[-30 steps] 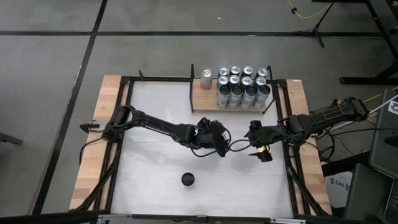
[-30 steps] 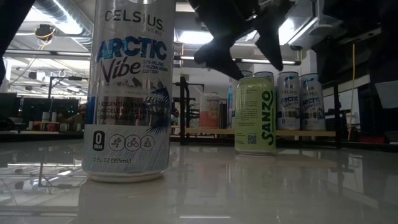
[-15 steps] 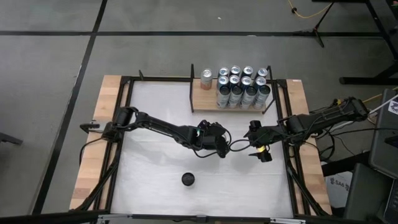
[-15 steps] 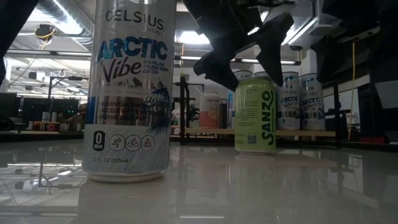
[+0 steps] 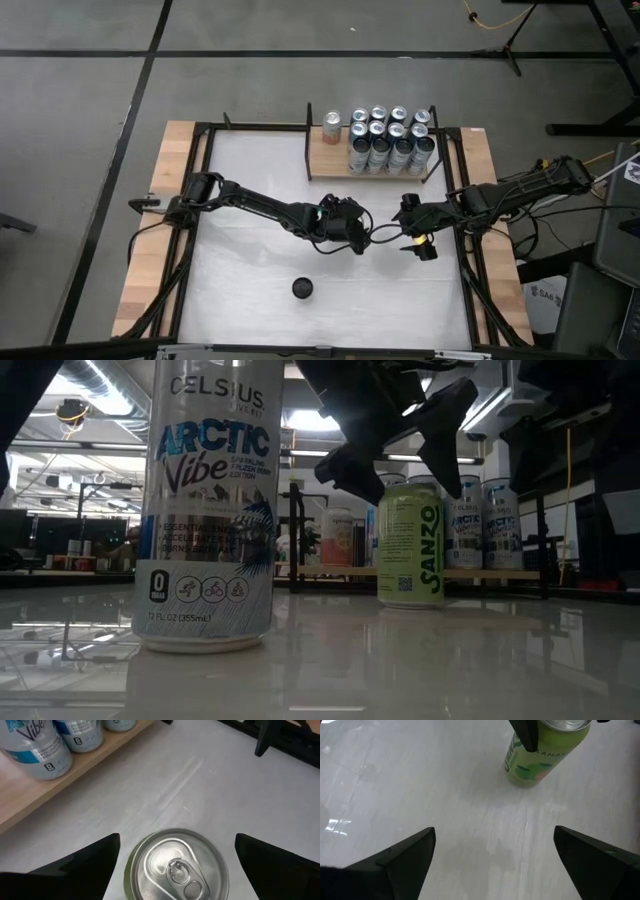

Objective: Place canned beverage on shelf
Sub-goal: Put the green soda can on the shelf

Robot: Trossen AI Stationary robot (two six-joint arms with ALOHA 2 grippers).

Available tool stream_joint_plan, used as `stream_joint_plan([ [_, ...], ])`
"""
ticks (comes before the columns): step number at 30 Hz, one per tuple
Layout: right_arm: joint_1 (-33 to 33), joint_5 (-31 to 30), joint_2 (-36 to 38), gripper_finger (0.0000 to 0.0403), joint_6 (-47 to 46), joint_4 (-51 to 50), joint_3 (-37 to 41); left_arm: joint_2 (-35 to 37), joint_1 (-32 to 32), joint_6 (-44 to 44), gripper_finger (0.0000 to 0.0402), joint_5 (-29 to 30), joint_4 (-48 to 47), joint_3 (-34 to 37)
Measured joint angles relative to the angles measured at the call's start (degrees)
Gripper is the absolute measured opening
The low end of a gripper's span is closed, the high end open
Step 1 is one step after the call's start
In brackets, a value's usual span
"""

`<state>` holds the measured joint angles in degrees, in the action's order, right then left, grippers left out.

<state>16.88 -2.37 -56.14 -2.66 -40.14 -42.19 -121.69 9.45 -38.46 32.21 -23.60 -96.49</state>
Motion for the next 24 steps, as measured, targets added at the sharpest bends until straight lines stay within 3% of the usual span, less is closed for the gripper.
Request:
stream_joint_plan([
  [24,0.0,0.0,0.0,0.0395,0.0,-0.02,0.0,0.0,-0.07,-9.63,0.0387,0.95,-3.58,0.0],
])
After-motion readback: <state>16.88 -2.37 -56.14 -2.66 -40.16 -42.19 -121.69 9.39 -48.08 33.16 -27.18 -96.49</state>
